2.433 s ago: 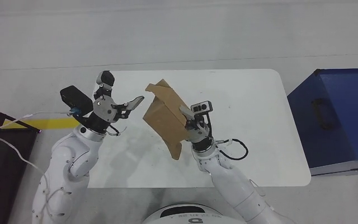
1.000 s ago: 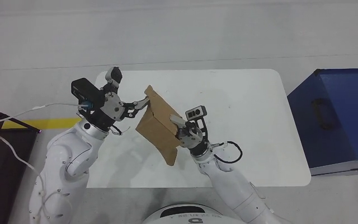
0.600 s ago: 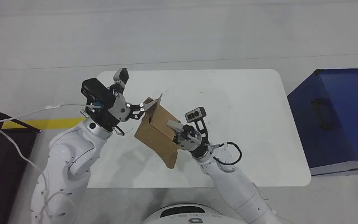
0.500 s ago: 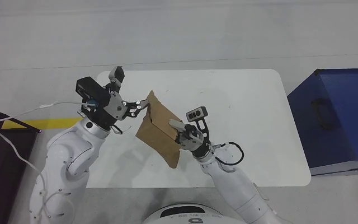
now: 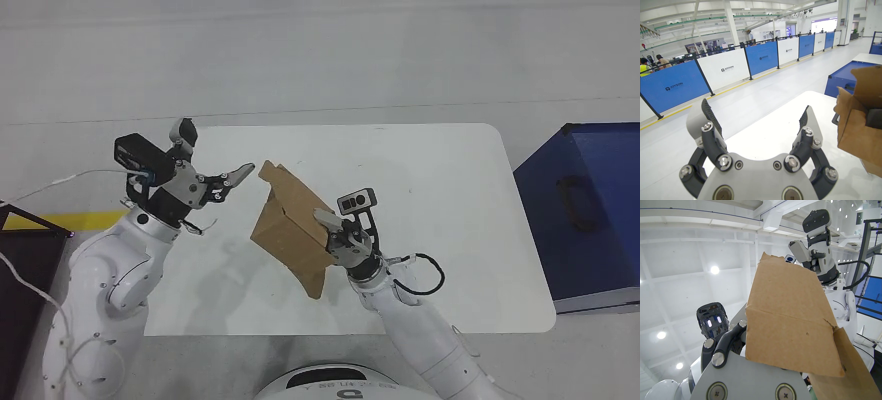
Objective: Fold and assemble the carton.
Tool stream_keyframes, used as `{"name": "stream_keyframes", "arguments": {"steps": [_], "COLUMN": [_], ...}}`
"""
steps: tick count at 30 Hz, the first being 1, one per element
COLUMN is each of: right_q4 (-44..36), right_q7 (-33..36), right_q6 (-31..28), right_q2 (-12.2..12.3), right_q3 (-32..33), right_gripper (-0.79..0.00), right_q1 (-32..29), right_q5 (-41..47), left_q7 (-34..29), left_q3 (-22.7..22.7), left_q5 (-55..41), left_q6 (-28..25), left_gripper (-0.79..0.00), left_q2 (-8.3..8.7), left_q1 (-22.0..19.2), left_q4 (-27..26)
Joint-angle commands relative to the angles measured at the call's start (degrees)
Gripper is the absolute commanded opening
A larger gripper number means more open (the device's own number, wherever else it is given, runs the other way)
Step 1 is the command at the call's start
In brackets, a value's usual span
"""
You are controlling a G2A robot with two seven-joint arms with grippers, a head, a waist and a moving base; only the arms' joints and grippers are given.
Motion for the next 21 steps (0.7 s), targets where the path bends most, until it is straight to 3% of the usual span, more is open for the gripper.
{"name": "stream_keyframes", "arguments": {"steps": [1, 11, 21], "right_q4": [0.14, 0.08, -0.14], "right_q7": [-0.16, -0.07, 0.06], "right_q6": [0.12, -0.07, -0.48], "right_q2": [-0.02, 0.03, -0.05], "right_q3": [-0.03, 0.39, 0.43], "right_gripper": [-0.785, -0.785, -0.785], "right_q1": [-0.03, -0.51, -0.30], "right_q5": [0.20, 0.59, 0.84], "left_q7": [-1.29, -3.30, -3.25], "left_q3": [1.16, 2.01, 1.93], "left_q5": [-1.29, -4.80, -3.14], "left_q6": [-1.60, -7.72, -8.56], "left_gripper": [0.000, 0.000, 0.000], "left_q2": [0.02, 0.38, 0.64], "left_q1": [-0.49, -0.84, 0.00], "left_q4": [0.38, -0.33, -0.73]}}
